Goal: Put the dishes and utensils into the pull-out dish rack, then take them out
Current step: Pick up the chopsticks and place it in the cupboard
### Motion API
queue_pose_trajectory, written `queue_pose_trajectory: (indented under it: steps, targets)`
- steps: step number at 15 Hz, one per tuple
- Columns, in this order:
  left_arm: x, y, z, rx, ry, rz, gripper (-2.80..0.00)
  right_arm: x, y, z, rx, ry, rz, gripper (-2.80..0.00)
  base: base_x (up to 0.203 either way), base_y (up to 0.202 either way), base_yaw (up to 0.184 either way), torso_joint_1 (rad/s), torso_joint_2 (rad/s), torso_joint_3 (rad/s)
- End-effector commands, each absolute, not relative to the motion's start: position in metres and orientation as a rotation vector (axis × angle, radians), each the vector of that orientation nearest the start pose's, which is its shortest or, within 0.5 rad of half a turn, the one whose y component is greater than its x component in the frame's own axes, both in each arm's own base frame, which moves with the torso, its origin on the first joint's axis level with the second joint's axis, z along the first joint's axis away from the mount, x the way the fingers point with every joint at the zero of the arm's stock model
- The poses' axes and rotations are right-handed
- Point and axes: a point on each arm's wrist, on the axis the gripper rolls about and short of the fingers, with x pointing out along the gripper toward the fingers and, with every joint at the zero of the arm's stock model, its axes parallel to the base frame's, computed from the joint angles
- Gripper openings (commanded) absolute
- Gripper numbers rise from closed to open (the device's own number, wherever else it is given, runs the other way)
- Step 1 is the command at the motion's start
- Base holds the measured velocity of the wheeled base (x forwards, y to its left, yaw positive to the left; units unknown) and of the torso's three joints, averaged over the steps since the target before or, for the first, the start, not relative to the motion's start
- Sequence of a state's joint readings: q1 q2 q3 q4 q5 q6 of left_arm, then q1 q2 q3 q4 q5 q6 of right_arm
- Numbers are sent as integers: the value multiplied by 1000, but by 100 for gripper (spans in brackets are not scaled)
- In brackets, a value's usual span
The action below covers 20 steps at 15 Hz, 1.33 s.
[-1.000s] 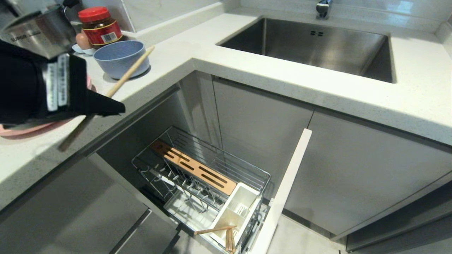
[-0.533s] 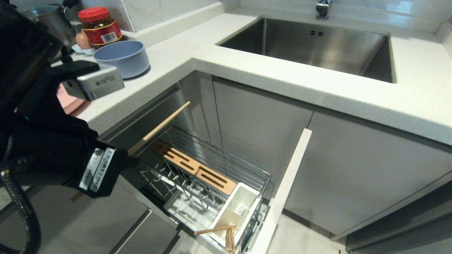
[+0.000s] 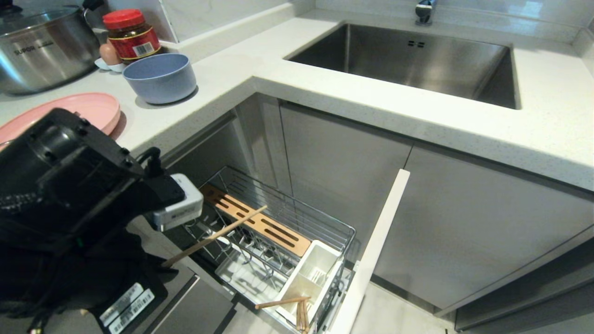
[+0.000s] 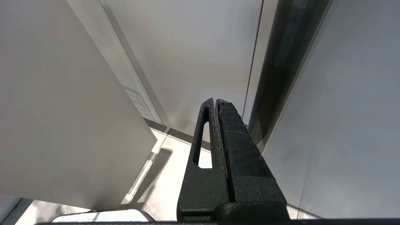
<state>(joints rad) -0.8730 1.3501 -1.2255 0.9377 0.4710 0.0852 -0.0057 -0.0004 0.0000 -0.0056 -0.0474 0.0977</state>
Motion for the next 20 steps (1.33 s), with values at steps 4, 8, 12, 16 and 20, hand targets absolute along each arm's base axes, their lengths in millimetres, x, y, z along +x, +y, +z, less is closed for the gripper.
queue_pose_trajectory:
  steps: [4, 8, 12, 16, 20]
  targets:
    - [104, -111, 244, 896, 866, -566, -280, -23, -1, 76, 98, -12, -53, -280, 0, 0, 0, 0, 0, 0]
    - [106, -116, 234, 977, 912, -685, -280, -23, -1, 76, 98, -12, -53, -280, 0, 0, 0, 0, 0, 0]
    - [119, -130, 219, 1036, 1040, -675, -280, -23, -1, 76, 98, -12, -53, -280, 0, 0, 0, 0, 0, 0]
    - [124, -134, 213, 1100, 1079, -631, -280, -23, -1, 76, 98, -13, -53, -280, 0, 0, 0, 0, 0, 0]
    - [134, -147, 210, 1151, 1126, -610, -280, -23, -1, 76, 98, -12, -53, -280, 0, 0, 0, 0, 0, 0]
